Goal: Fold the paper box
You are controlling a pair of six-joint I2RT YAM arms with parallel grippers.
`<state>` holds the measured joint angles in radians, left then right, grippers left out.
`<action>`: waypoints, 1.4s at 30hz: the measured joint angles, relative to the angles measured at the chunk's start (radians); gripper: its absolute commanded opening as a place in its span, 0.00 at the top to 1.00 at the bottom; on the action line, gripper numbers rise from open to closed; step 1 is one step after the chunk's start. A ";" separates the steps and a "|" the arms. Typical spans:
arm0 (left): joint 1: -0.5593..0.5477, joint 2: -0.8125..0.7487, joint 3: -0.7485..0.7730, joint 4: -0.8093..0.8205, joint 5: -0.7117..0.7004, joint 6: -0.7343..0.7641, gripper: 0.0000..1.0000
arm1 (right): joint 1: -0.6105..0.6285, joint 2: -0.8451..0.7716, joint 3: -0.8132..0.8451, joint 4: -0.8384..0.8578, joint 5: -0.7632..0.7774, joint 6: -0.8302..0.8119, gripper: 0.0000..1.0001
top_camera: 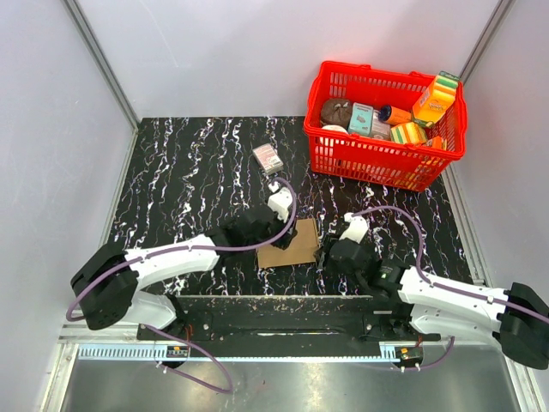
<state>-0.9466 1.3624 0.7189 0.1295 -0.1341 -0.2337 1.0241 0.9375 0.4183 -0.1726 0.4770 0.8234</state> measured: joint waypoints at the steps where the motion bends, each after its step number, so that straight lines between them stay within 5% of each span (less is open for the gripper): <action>1: 0.003 -0.006 0.018 -0.013 0.004 0.006 0.46 | 0.000 -0.001 0.000 -0.001 0.000 0.000 0.43; 10: 0.203 0.061 0.225 -0.113 0.069 0.046 0.51 | 0.000 -0.020 -0.002 -0.035 -0.019 0.001 0.44; 22: 0.301 0.349 0.327 -0.276 0.007 0.000 0.97 | 0.000 -0.126 -0.038 -0.062 -0.031 0.019 0.56; 31: 0.310 0.373 0.328 -0.316 -0.132 -0.058 1.00 | 0.000 -0.128 -0.040 -0.066 -0.056 0.024 0.71; 36: 0.310 0.395 0.325 -0.323 -0.151 -0.066 1.00 | 0.000 -0.134 -0.042 -0.066 -0.069 0.026 0.95; 42: 0.310 0.396 0.277 -0.313 -0.129 -0.074 1.00 | 0.000 -0.153 -0.046 -0.075 -0.075 0.029 0.98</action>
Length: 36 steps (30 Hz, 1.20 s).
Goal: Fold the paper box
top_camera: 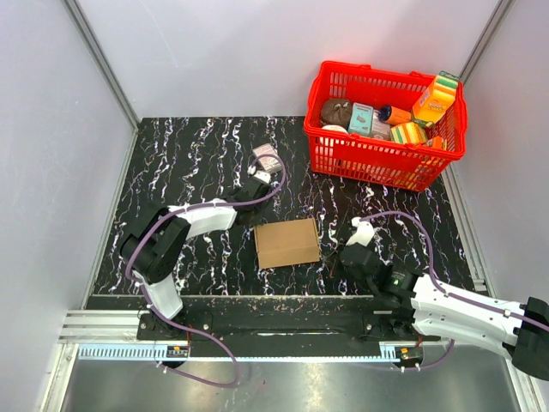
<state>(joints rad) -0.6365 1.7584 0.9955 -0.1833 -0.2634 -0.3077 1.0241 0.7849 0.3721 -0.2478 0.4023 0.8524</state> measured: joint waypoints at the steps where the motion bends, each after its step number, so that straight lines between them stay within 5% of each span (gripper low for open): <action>1: 0.000 0.000 -0.013 0.006 0.006 0.000 1.00 | 0.000 0.000 0.000 -0.003 0.000 0.000 0.99; 20: -0.020 -0.211 -0.272 0.126 0.204 -0.098 1.00 | 0.000 -0.002 -0.001 -0.018 0.001 0.002 0.98; 36: -0.217 -0.315 -0.370 0.167 0.203 -0.224 1.00 | 0.000 0.058 -0.001 -0.039 0.010 0.039 0.99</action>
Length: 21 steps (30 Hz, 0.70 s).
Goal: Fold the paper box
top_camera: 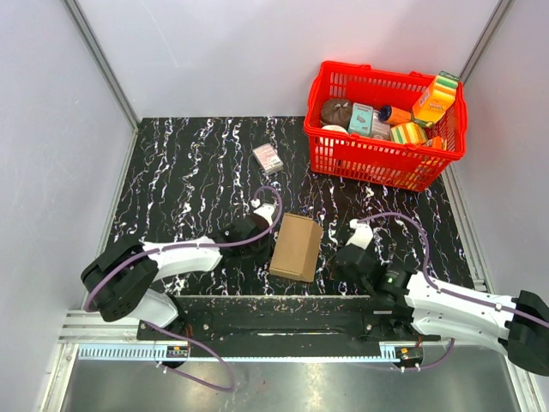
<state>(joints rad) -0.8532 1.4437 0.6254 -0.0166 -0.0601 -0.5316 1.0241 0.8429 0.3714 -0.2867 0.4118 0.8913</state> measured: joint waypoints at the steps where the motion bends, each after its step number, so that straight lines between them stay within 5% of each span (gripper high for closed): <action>1: -0.012 -0.002 -0.002 0.002 -0.001 -0.005 1.00 | 0.000 0.009 0.000 0.000 0.003 0.005 0.99; 21: -0.080 -0.010 -0.014 0.018 -0.019 -0.046 1.00 | 0.000 0.345 0.107 0.021 -0.014 -0.020 1.00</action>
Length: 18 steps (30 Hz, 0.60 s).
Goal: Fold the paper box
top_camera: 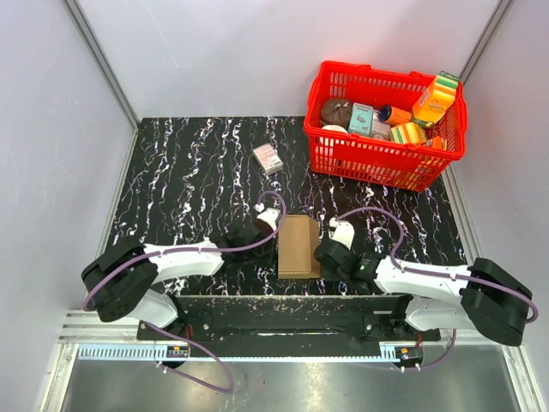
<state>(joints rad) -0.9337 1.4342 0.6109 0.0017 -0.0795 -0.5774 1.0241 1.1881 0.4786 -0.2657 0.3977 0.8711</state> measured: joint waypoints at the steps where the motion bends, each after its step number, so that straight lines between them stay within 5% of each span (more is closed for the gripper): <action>1: -0.002 0.002 0.000 0.001 -0.001 0.000 1.00 | 0.000 0.008 0.001 0.005 -0.001 -0.002 1.00; 18: -0.054 0.067 0.035 -0.006 -0.029 -0.011 1.00 | 0.000 0.048 0.015 0.019 -0.018 -0.011 1.00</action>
<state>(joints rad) -0.9874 1.5009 0.6460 -0.0040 -0.1085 -0.5888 1.0241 1.2362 0.4938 -0.2462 0.3798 0.8600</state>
